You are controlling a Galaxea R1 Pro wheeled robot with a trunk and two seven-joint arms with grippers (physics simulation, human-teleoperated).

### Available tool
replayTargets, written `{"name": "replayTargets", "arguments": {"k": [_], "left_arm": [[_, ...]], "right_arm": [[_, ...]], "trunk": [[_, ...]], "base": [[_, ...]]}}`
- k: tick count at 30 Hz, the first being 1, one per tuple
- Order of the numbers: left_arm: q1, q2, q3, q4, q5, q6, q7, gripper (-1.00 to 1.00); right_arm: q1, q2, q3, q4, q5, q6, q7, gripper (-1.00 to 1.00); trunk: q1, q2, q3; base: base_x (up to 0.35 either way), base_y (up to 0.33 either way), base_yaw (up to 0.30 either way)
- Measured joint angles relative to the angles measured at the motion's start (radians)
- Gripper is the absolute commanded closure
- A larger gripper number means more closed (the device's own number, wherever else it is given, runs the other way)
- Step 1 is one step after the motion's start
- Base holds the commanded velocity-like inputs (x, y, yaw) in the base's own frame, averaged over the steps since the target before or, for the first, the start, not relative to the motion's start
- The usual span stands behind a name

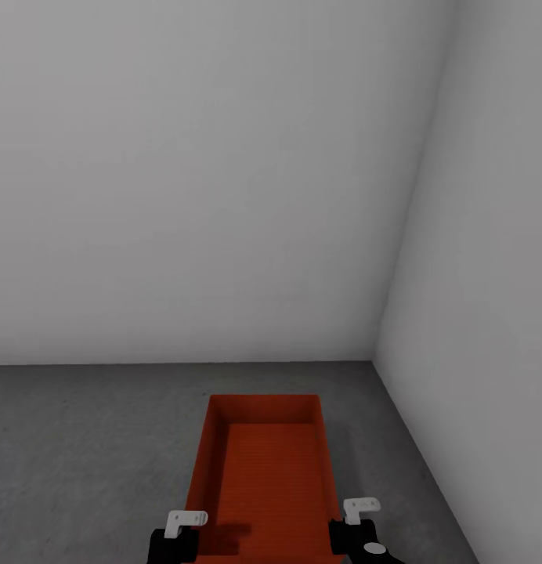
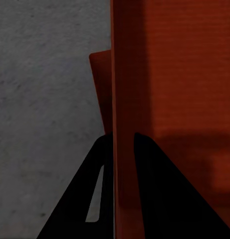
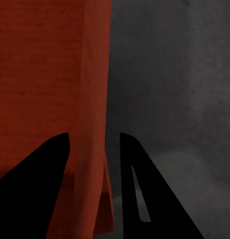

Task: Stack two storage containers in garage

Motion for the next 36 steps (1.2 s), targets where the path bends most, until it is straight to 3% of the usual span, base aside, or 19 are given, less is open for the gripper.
{"name": "replayTargets", "arguments": {"k": [36], "left_arm": [[0.0,0.0,0.001,0.001,-0.001,0.0,0.0,1.0]], "right_arm": [[0.0,0.0,0.0,0.0,0.0,0.0,0.0,1.0]], "trunk": [[0.0,0.0,0.0]], "base": [[0.034,0.0,0.0]]}}
